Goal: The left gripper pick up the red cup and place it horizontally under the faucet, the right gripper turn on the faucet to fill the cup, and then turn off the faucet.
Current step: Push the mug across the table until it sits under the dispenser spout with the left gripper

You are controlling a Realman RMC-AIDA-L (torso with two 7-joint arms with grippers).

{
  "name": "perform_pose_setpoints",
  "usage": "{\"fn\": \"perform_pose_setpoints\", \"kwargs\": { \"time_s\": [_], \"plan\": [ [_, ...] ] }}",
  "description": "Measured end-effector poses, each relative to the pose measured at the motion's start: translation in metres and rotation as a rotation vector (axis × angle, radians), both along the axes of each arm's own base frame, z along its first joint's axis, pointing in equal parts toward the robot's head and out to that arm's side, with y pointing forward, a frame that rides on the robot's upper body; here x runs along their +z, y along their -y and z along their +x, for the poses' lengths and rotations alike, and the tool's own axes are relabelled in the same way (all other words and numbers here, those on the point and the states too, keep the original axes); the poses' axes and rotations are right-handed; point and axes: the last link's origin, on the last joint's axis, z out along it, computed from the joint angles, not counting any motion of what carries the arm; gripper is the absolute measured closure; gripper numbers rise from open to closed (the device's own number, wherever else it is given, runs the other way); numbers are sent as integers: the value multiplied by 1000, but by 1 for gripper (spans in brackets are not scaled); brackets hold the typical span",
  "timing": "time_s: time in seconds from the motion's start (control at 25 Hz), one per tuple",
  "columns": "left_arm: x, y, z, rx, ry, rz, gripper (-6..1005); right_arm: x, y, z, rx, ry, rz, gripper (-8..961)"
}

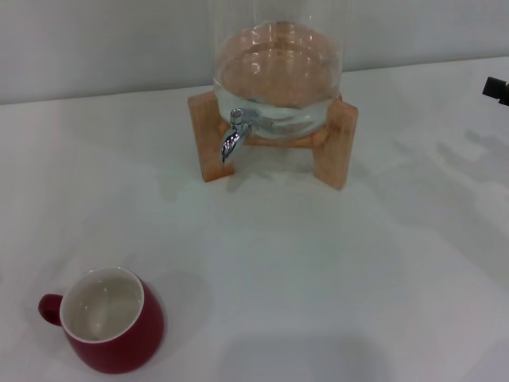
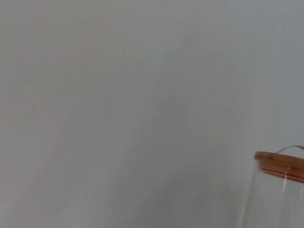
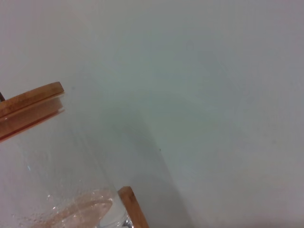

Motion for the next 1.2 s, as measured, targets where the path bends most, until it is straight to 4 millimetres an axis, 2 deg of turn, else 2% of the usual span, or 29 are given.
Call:
{"fn": "perform_pose_setpoints", "kwargs": {
  "time_s": [1.2],
  "plan": [
    [0, 2, 0, -8, -12, 3, 228, 0, 1, 2, -7, 0, 3, 188]
  ]
}}
